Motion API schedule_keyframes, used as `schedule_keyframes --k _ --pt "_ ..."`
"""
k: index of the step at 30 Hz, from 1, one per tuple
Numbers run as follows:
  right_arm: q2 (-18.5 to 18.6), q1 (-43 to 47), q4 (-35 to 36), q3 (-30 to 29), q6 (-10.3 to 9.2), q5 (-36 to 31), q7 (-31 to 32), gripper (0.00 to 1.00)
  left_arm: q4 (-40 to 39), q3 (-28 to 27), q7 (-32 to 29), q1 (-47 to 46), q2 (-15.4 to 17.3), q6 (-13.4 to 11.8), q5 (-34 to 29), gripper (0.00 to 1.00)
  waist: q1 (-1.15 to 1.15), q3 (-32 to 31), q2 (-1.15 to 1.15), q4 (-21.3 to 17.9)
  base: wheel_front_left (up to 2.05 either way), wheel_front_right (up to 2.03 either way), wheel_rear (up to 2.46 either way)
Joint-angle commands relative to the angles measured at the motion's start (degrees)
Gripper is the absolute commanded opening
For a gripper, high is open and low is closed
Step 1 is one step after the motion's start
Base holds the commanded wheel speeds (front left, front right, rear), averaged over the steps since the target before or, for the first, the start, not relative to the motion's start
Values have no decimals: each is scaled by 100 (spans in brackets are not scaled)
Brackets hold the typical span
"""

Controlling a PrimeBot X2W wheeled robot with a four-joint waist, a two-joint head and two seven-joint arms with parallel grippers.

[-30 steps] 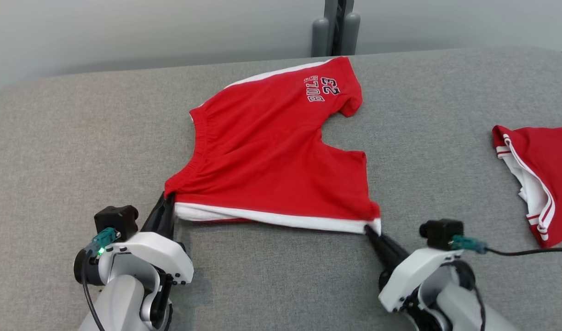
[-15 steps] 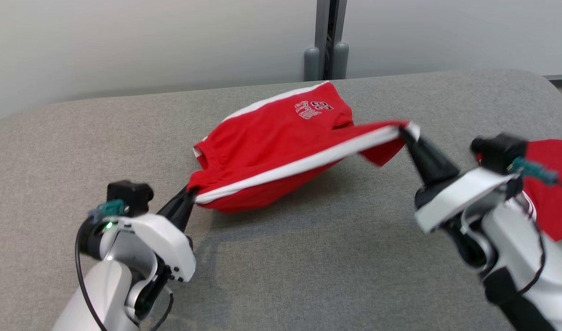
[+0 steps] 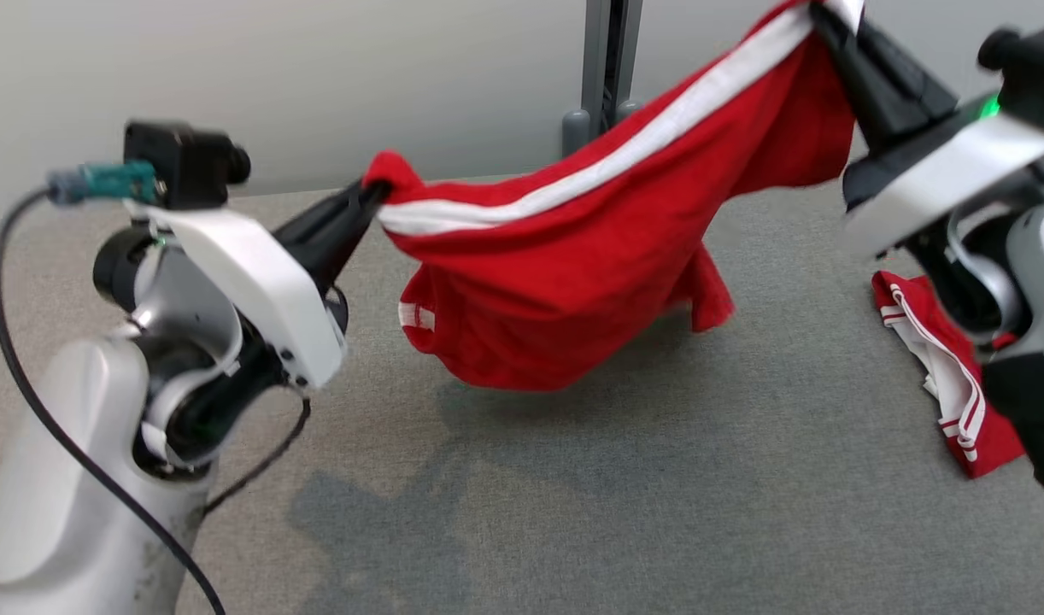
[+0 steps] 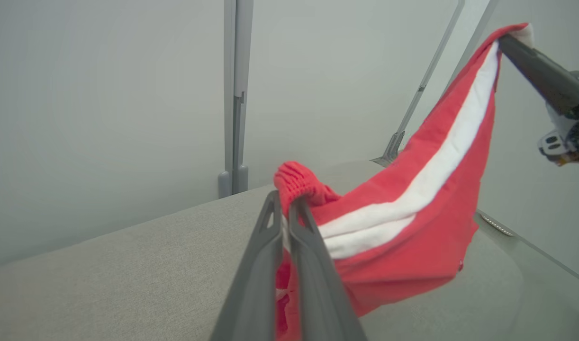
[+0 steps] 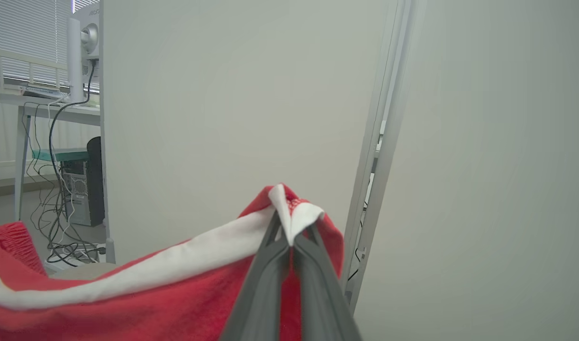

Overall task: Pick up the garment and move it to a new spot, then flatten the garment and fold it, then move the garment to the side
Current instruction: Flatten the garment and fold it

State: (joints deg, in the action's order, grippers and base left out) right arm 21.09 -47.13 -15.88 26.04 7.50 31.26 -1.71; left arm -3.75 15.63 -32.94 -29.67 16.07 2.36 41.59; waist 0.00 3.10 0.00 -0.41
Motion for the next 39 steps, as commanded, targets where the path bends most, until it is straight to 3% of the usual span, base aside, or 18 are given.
schedule_keyframes --k 1,7,10,19,26,31,39 --pt "-16 -155 25 -66 -2 -88 86 0 -43 -67 -170 -176 21 -79 123 0 0 -21 0 -14 0 0 0" --pt "-194 -641 -69 -380 -2 -277 412 0 39 -278 -699 -843 -3 -372 424 0 0 53 0 -50 0 0 0" --pt "-243 -920 -187 -523 -2 -348 544 0 244 -533 -813 -1264 -251 -738 693 0 0 251 0 -37 0 0 0" --pt "-244 -2591 -822 -621 -2 -441 800 0 1251 -612 -459 -3163 -531 -1133 298 0 0 1688 0 -13 0 0 0" --pt "-360 -3985 -1793 -583 -2 -518 313 0 2419 -792 654 -4643 -871 -1111 15 0 0 2649 0 31 0 0 0" --pt "-755 -4687 -2822 -765 -3 -292 -171 0 3498 -1074 1911 -5418 -1145 -996 137 0 0 3148 0 19 0 0 0" --pt "-1456 -4529 -4031 -640 -3 360 -502 0 5171 -1250 3198 -5602 -1287 -745 712 0 0 3503 0 1 0 0 0"
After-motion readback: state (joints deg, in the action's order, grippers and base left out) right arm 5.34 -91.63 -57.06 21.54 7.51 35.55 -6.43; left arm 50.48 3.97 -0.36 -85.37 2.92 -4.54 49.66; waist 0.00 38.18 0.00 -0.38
